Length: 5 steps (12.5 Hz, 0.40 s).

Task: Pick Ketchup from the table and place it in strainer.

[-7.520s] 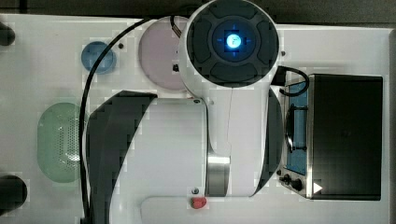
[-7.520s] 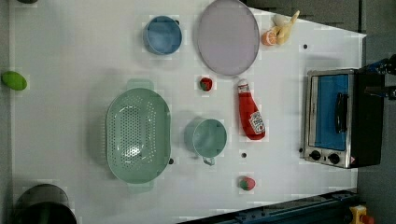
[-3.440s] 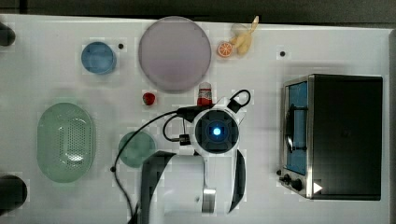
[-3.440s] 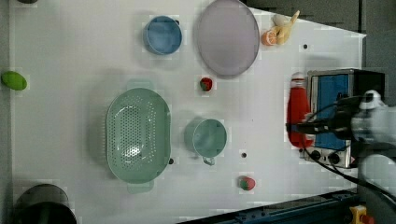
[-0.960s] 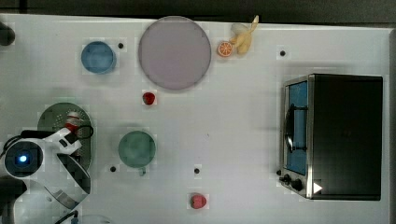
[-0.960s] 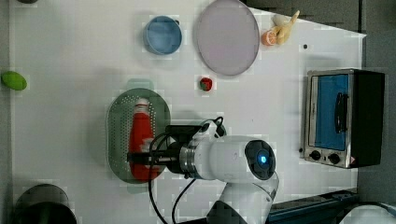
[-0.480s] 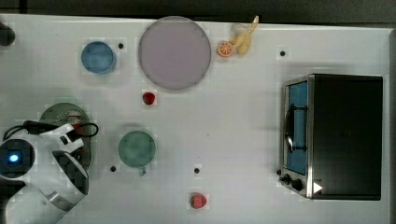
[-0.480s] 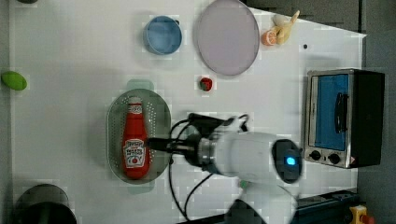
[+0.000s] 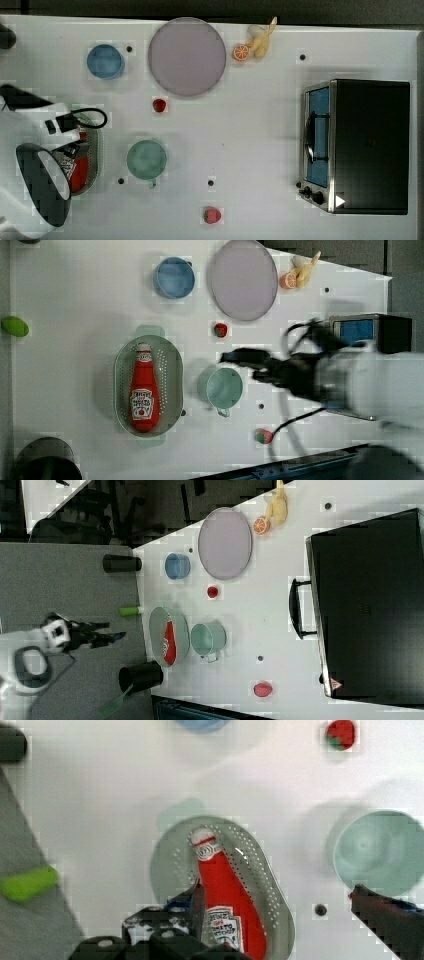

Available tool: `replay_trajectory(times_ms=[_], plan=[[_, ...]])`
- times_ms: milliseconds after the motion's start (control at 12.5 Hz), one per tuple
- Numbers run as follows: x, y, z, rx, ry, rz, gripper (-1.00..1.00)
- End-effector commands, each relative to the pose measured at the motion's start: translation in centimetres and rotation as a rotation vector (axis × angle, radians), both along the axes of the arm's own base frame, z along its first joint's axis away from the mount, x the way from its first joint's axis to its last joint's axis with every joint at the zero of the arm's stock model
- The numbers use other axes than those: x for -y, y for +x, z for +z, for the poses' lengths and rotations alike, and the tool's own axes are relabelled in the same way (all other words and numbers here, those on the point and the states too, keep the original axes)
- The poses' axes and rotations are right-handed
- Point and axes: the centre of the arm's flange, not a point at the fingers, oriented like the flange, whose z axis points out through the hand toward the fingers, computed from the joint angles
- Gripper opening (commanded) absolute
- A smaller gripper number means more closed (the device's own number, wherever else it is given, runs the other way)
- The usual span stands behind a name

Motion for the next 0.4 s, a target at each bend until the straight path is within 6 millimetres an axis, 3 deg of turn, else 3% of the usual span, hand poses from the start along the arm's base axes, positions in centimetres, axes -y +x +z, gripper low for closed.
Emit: replay_trajectory(times_ms=[80, 400], plan=[[10.5, 4.9, 4.3, -0.088, 0.005, -0.25, 1.0], [22.8, 6.4, 11.6, -0.11, -0.011, -0.397, 1.0]])
